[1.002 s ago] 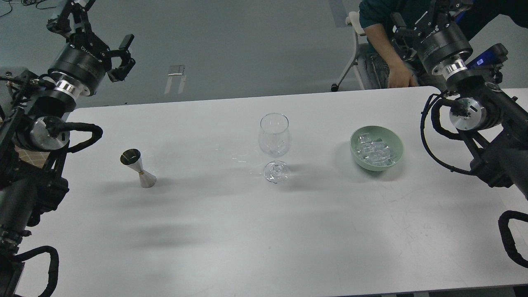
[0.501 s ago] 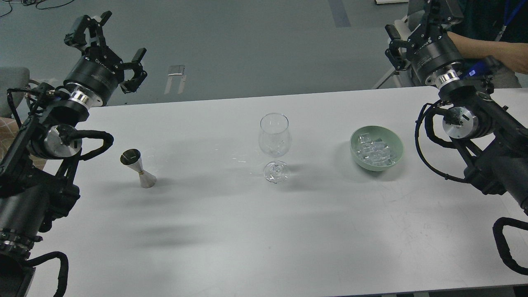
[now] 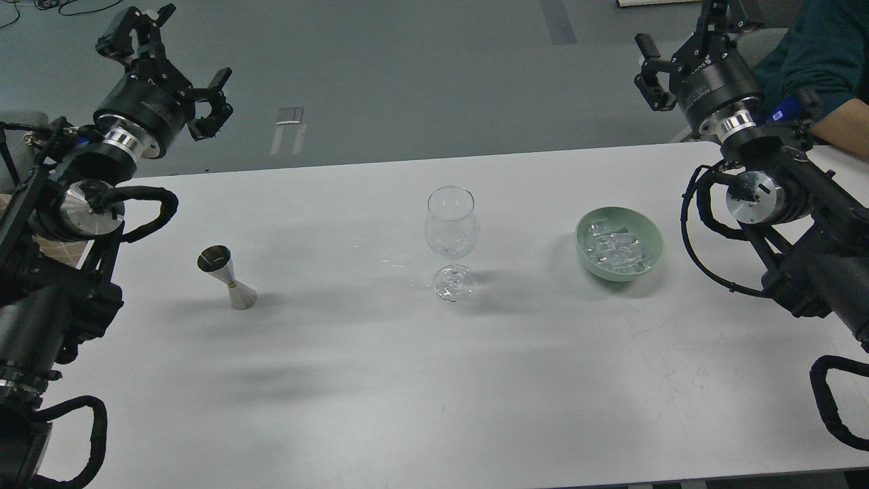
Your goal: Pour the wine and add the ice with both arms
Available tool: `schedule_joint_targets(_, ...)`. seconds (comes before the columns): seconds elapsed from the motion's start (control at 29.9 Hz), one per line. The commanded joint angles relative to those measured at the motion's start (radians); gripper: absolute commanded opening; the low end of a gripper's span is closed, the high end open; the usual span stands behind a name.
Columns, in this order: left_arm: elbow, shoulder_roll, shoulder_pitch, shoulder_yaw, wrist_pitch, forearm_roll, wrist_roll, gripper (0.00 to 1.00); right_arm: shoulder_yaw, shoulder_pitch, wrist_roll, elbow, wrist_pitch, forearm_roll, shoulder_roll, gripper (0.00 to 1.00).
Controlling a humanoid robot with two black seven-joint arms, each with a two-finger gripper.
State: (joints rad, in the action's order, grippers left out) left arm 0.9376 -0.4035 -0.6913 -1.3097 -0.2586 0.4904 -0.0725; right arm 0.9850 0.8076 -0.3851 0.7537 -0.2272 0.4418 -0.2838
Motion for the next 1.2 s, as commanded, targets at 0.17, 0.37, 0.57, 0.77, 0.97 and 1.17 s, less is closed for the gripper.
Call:
schedule_joint_targets(0.17, -0.006, -0.002, -0.007, 0.001, 0.001, -0.001, -0.023, 0.98, 0.001, -0.005, 0.0, 0.001, -0.001, 0.0, -0.005, 1.0)
schedule_joint_targets(0.37, 0.004, 0.006, -0.002, 0.01, 0.036, -0.038, -0.036, 0.98, 0.004, -0.015, -0.003, 0.016, -0.001, -0.002, -0.005, 1.0)
schedule_joint_targets(0.57, 0.006, 0.008, -0.004, 0.014, 0.035, -0.036, -0.062, 0.98, 0.004, -0.016, -0.003, 0.018, -0.001, 0.0, -0.005, 1.0)
schedule_joint_targets(0.77, 0.006, 0.005, 0.006, 0.017, 0.033, -0.033, -0.061, 0.98, 0.006, -0.021, -0.003, 0.018, 0.006, 0.0, -0.003, 1.0)
schedule_joint_targets(0.97, 0.01, 0.002, 0.009, 0.018, 0.019, -0.024, -0.059, 0.98, 0.004, -0.021, 0.0, 0.018, 0.005, 0.001, -0.005, 1.0)
schedule_joint_targets(1.17, 0.092, -0.009, 0.026, 0.079, -0.01, 0.034, -0.055, 0.98, 0.006, -0.019, 0.002, 0.018, 0.002, 0.002, -0.008, 1.0)
